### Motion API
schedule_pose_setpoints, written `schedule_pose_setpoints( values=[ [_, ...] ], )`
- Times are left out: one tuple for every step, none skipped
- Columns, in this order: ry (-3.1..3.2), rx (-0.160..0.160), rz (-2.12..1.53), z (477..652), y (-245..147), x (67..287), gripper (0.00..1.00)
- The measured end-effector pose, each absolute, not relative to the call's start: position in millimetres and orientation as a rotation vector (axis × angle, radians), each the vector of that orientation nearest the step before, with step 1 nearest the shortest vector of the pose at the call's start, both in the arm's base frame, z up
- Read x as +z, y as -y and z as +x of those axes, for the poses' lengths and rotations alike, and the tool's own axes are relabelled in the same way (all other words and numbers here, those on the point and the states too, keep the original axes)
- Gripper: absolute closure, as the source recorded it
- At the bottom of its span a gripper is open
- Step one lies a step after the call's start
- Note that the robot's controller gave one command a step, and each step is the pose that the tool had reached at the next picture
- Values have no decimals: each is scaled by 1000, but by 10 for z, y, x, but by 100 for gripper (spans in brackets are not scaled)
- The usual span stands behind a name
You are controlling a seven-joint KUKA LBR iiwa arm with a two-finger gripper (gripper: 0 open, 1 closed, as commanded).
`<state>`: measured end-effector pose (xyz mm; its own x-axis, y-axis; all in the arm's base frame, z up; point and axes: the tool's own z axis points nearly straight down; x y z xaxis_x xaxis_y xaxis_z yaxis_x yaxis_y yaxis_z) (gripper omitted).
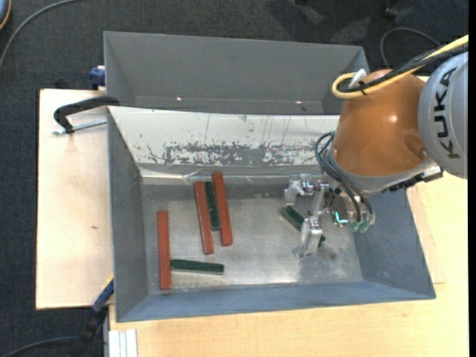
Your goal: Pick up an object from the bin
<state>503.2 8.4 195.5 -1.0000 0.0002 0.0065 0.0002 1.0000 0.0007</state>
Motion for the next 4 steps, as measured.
schedule_pose_setpoints(
  values=[
    [3136, 1, -3, 5379, 690, 665, 0],
    [3146, -1, -105, 5554, 681, 710, 0],
    [3145, -2, -105, 5550, 681, 709, 100],
    [3154, -1, -113, 5387, 528, 2275, 100]
  ],
)
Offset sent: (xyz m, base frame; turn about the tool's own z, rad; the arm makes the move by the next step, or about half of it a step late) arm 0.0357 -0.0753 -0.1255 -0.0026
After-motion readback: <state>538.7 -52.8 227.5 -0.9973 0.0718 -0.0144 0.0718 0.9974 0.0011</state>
